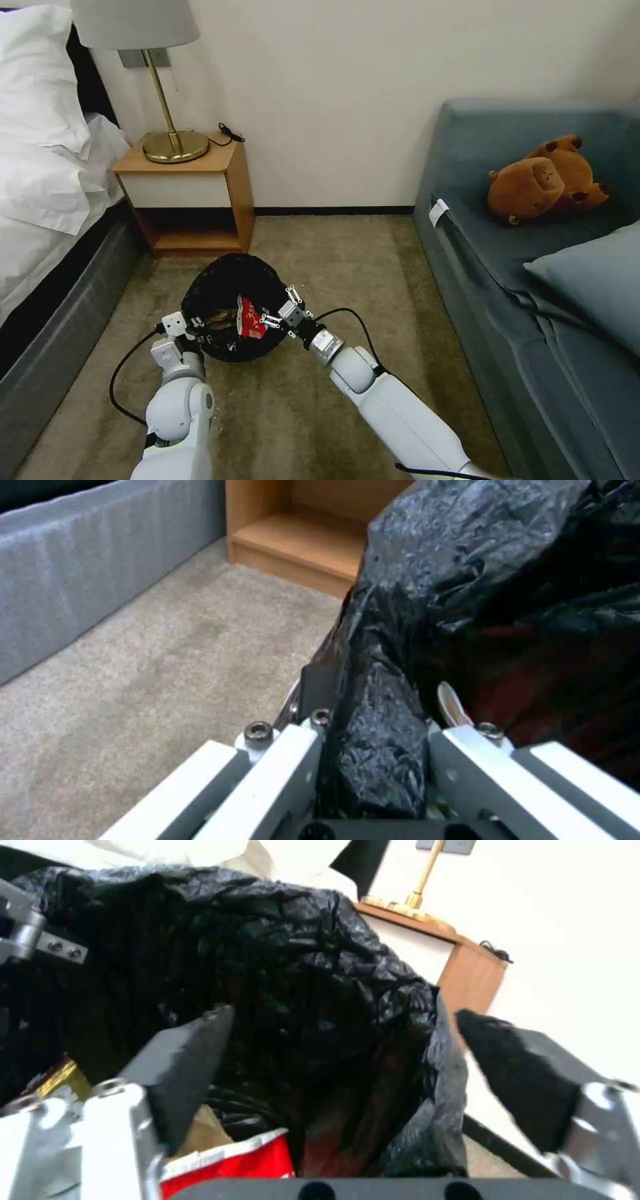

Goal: Pick up the trash bin, then pick up the garbage on the floor and place it into the trash bin.

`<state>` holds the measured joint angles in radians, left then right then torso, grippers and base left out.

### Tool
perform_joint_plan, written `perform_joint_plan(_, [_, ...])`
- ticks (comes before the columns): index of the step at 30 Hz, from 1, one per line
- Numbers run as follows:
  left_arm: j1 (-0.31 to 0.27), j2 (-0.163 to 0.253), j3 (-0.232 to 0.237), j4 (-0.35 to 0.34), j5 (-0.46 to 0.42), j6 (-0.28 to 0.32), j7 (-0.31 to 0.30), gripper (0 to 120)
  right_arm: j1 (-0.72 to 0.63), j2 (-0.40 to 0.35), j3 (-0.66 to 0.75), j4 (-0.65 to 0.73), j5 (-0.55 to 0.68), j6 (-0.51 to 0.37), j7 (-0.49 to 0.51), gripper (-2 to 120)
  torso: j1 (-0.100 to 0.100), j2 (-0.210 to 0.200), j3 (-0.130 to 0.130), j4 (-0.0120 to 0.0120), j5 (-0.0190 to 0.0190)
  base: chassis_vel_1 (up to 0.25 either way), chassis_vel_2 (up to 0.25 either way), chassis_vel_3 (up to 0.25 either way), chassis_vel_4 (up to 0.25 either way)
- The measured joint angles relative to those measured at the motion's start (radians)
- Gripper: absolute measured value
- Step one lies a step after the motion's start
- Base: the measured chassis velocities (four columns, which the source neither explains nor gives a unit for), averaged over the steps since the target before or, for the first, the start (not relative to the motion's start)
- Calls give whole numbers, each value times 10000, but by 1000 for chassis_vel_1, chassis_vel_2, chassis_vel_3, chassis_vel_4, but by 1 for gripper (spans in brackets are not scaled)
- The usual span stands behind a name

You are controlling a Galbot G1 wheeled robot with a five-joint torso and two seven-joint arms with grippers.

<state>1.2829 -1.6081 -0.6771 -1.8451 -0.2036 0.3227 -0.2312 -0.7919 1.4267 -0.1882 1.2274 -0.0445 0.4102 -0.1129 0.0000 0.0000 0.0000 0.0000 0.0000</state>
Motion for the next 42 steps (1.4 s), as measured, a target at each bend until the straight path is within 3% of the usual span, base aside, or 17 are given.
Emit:
perform_joint_plan(2, [-23, 0, -20, 3, -1, 0, 1, 2, 53, -4, 90, 231, 54, -54, 33, 99, 0, 0, 0, 0, 0, 0, 0, 0, 0])
perform_joint_plan(16, [-67, 0, -92, 100, -40, -5, 13, 2, -169, -267, 1248, 1966, 547, -504, 332, 100, 0, 0, 0, 1, 0, 0, 0, 0, 0])
perform_joint_plan(22, [-205, 55, -176, 257, -198, -10, 30, 2, -1166, -155, 2634, 2662, 579, -1307, 1370, 100, 0, 0, 0, -2, 3, 0, 0, 0, 0])
perform_joint_plan(33, [-376, 194, -187, 328, -270, 1, 46, 2, -2383, 482, 4560, 2969, 444, -1840, 1811, 100, 0, 0, 0, 0, 0, 0, 0, 0, 0])
perform_joint_plan(42, [-362, 208, -223, 364, -324, 2, 54, 2, -2824, 627, 5275, 2754, 353, -1702, 1833, 99, 0, 0, 0, -1, 0, 0, 0, 0, 0])
